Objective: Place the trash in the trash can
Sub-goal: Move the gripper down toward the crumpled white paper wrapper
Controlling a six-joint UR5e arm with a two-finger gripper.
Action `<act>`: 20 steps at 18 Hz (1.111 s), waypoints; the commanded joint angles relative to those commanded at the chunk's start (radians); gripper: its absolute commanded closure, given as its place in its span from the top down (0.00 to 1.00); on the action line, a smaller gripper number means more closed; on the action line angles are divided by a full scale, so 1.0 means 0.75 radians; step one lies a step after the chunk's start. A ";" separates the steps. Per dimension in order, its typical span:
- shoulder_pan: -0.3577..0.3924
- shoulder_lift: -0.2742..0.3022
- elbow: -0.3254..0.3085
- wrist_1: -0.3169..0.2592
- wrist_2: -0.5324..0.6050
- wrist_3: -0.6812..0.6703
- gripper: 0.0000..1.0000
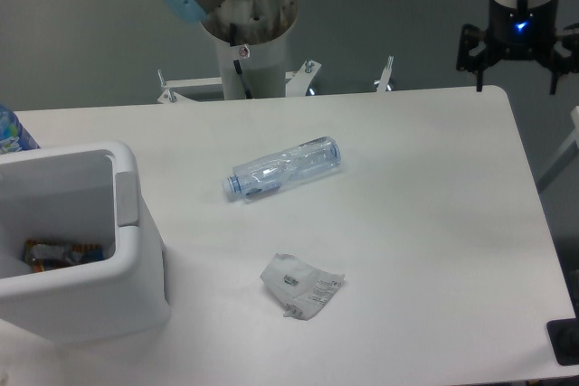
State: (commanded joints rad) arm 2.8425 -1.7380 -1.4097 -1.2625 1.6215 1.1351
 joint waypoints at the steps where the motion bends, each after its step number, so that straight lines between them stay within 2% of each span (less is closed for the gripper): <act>1: -0.006 0.000 -0.002 0.002 0.002 -0.002 1.00; 4: -0.014 0.000 -0.002 0.004 -0.012 -0.047 1.00; 6: -0.029 -0.006 0.004 0.006 -0.035 -0.151 1.00; 9: -0.057 -0.026 -0.002 0.073 -0.063 -0.319 1.00; 13: -0.104 -0.065 -0.029 0.106 -0.061 -0.354 1.00; 16: -0.163 -0.092 -0.104 0.224 -0.059 -0.392 1.00; 18: -0.210 -0.110 -0.147 0.300 -0.061 -0.515 1.00; 20: -0.286 -0.155 -0.166 0.329 -0.061 -0.558 1.00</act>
State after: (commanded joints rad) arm 2.6280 -1.8544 -1.5339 -1.0156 1.5754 0.7164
